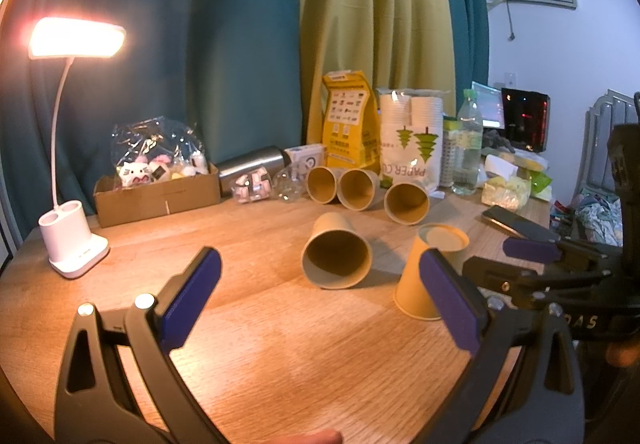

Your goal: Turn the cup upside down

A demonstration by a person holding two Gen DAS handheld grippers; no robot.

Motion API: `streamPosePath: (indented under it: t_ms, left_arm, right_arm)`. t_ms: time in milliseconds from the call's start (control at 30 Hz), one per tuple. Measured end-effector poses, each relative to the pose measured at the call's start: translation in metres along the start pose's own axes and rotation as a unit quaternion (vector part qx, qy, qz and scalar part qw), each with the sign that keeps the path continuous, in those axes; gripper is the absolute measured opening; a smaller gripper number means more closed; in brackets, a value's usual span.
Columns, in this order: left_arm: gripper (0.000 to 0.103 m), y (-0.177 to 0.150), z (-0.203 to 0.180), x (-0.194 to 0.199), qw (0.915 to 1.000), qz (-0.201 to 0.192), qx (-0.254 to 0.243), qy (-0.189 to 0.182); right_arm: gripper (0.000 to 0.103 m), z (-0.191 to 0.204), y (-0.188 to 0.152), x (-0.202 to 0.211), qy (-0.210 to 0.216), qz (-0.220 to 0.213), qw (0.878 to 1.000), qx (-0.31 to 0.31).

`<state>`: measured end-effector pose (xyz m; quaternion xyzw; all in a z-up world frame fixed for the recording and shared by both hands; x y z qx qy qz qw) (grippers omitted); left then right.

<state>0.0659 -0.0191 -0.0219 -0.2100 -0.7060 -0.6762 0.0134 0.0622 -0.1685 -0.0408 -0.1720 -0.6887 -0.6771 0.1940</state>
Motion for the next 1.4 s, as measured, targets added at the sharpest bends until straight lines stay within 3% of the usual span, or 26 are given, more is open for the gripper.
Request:
streamPosePath:
  t_ms: [1400]
  left_arm:
    - [0.100,-0.0023,0.0017,0.0014,0.9999,-0.002,-0.009,0.005]
  right_arm:
    - [0.075,0.0000,0.0007,0.0002,0.001,0.000,1.000,-0.001]
Point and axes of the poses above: each gripper's, at about its wrist camera, not at the fingertips, and x roughly against the way its jaws point, z to its left, y to its top, the point moved 8 cm from there along -x, roughly the way its jaws point, and after that the axes turned 10 degrees about -y, right-handed, at the moved point
